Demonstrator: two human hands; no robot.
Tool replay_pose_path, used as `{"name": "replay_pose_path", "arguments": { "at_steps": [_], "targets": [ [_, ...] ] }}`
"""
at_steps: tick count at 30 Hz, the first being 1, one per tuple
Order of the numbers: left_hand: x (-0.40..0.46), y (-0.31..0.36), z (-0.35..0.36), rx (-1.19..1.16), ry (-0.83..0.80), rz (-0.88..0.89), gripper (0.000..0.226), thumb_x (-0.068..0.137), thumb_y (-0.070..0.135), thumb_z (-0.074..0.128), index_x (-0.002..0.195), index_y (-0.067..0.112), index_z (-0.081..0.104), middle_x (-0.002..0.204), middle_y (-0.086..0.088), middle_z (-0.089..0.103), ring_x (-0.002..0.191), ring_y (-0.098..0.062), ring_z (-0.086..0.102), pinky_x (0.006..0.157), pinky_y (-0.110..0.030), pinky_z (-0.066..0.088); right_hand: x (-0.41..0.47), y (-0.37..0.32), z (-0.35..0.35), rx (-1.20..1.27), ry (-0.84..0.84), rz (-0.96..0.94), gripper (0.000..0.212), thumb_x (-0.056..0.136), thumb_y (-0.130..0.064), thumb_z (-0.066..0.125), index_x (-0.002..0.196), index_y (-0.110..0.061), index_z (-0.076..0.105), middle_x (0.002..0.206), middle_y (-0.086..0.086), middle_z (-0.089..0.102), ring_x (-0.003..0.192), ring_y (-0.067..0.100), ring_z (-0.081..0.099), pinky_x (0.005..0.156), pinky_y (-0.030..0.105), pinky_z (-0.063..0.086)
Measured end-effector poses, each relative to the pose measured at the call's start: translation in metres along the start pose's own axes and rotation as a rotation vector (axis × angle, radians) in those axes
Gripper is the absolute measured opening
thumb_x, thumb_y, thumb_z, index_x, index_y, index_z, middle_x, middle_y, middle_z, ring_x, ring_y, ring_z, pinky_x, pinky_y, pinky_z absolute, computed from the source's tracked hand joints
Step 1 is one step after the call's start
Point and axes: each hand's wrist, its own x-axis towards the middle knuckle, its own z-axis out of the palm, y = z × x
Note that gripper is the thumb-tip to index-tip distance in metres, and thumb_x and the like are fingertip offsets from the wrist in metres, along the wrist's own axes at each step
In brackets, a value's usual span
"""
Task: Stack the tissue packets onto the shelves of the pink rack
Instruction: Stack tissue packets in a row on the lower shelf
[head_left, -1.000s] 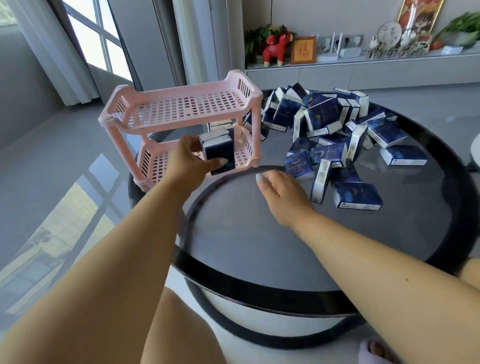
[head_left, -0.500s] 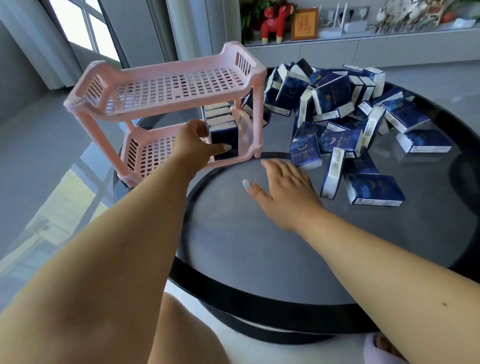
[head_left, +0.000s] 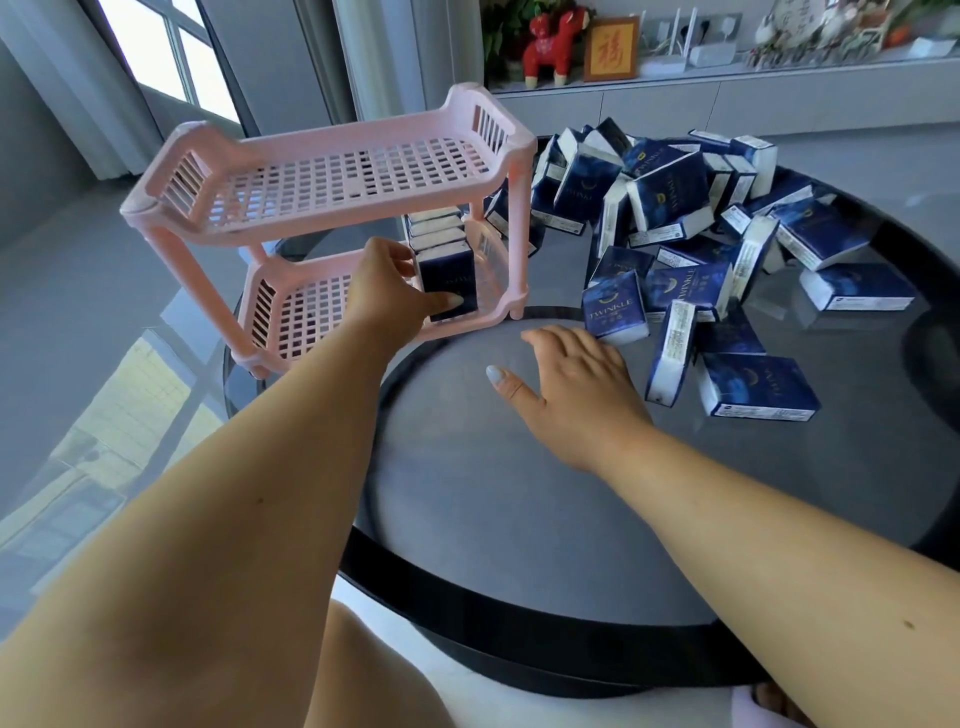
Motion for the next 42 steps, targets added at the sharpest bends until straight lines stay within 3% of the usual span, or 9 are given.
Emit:
{"name": "replay_pose_path", "arguments": {
  "at_steps": [9, 19, 25, 30, 34, 35, 38, 40, 42],
  "targets": [
    [-0.005, 0.006, 0.003, 0.014, 0.074, -0.011, 0.065, 0.066, 0.027, 0.088, 0.114, 0.014, 0.046, 0.108, 0.002, 0.053, 0.096, -0.018, 0.052, 0.078, -0.030, 0.040, 0.001, 0.000, 0.001, 0.004, 0.016, 0.002, 0.067, 0.091, -0.063, 0.023, 0.140, -0.018, 0.031, 0.146, 0.001, 0.035, 0.135, 0.020, 0.025, 0.109, 0.034, 0.016],
    [-0.013, 0.010, -0.007, -0.005, 0.058, -0.039, 0.078, 0.063, 0.033, 0.090, 0.124, 0.015, 0.045, 0.108, 0.001, 0.053, 0.099, -0.018, 0.055, 0.090, -0.042, 0.051, 0.001, 0.001, 0.001, 0.014, 0.041, -0.006, 0.067, 0.091, -0.063, 0.024, 0.139, -0.018, 0.033, 0.145, 0.001, 0.037, 0.134, 0.020, 0.027, 0.109, 0.035, 0.018],
    [-0.029, 0.012, -0.018, -0.006, 0.117, -0.012, 0.079, 0.064, 0.038, 0.089, 0.126, 0.016, 0.045, 0.114, -0.002, 0.055, 0.103, -0.021, 0.058, 0.090, -0.040, 0.050, 0.002, 0.003, 0.003, 0.042, 0.082, -0.028, 0.062, 0.092, -0.060, 0.030, 0.135, -0.016, 0.038, 0.142, 0.003, 0.042, 0.131, 0.022, 0.031, 0.107, 0.034, 0.021],
    [-0.061, 0.024, -0.019, -0.196, 0.223, -0.032, 0.058, 0.074, 0.045, 0.079, 0.116, 0.020, 0.049, 0.111, -0.001, 0.056, 0.101, -0.021, 0.058, 0.092, -0.044, 0.050, -0.002, 0.002, -0.001, 0.121, 0.226, -0.083, 0.049, 0.091, -0.051, 0.041, 0.113, -0.010, 0.055, 0.115, 0.009, 0.057, 0.110, 0.029, 0.047, 0.095, 0.035, 0.034],
    [-0.092, 0.032, -0.010, -0.295, 0.196, -0.072, 0.033, 0.081, 0.032, 0.073, 0.105, 0.020, 0.055, 0.103, -0.003, 0.062, 0.091, -0.020, 0.061, 0.082, -0.035, 0.052, 0.002, 0.000, -0.018, -0.098, 0.497, -0.083, 0.034, 0.083, -0.041, 0.050, 0.097, -0.011, 0.059, 0.101, 0.010, 0.059, 0.100, 0.033, 0.052, 0.085, 0.039, 0.040],
    [-0.098, 0.033, -0.008, -0.314, 0.171, -0.084, 0.028, 0.083, 0.028, 0.072, 0.104, 0.020, 0.056, 0.098, -0.002, 0.062, 0.082, -0.018, 0.061, 0.073, -0.031, 0.051, 0.005, 0.002, -0.028, -0.178, 0.454, -0.028, 0.035, 0.084, -0.041, 0.052, 0.104, -0.012, 0.057, 0.109, 0.012, 0.057, 0.107, 0.033, 0.048, 0.089, 0.040, 0.036],
    [-0.112, 0.040, -0.003, -0.338, 0.066, -0.111, 0.018, 0.084, 0.020, 0.069, 0.099, 0.017, 0.061, 0.081, 0.002, 0.062, 0.064, -0.015, 0.054, 0.058, -0.025, 0.045, 0.022, 0.016, -0.055, -0.375, 0.072, 0.178, 0.053, 0.092, -0.054, 0.035, 0.131, -0.019, 0.045, 0.137, 0.016, 0.042, 0.127, 0.032, 0.034, 0.101, 0.043, 0.025],
    [-0.120, 0.045, 0.000, -0.319, -0.021, -0.139, 0.012, 0.083, 0.018, 0.070, 0.091, 0.015, 0.061, 0.074, 0.002, 0.062, 0.064, -0.016, 0.054, 0.060, -0.028, 0.046, 0.028, 0.022, -0.057, -0.424, -0.149, 0.197, 0.059, 0.092, -0.061, 0.024, 0.137, -0.025, 0.040, 0.144, 0.014, 0.036, 0.132, 0.032, 0.031, 0.105, 0.046, 0.021],
    [-0.127, 0.048, 0.003, -0.293, -0.096, -0.161, 0.011, 0.083, 0.016, 0.069, 0.079, 0.014, 0.058, 0.071, -0.003, 0.059, 0.066, -0.020, 0.052, 0.065, -0.033, 0.049, 0.023, 0.024, -0.051, -0.442, -0.231, 0.115, 0.059, 0.092, -0.062, 0.020, 0.137, -0.031, 0.039, 0.146, 0.010, 0.037, 0.132, 0.030, 0.034, 0.108, 0.048, 0.017]
  ]
}}
